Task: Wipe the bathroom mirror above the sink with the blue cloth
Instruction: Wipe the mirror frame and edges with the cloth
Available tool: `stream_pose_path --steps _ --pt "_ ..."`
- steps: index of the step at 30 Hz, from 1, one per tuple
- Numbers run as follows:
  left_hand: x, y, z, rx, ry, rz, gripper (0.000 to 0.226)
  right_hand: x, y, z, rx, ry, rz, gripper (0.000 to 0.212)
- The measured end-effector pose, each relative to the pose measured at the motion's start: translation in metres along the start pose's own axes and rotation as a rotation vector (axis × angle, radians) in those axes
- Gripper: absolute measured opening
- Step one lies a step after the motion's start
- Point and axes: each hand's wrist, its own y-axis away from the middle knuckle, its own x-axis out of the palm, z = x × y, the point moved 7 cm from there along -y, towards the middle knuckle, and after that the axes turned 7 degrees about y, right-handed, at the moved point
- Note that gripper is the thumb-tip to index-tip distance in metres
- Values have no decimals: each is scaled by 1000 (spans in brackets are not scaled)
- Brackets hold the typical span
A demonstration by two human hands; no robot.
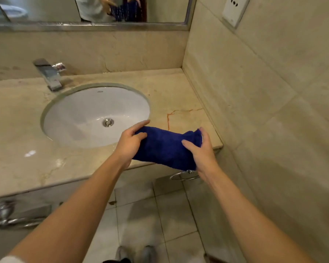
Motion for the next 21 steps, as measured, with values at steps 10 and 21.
stream_pose_path --steps 10,21 --pt "-1 -9 5 -62 -137 13 65 9 -17 9 -186 812 237 57" --pt "0 -82 -9 -46 -351 68 29 21 -71 20 -148 796 15 22"
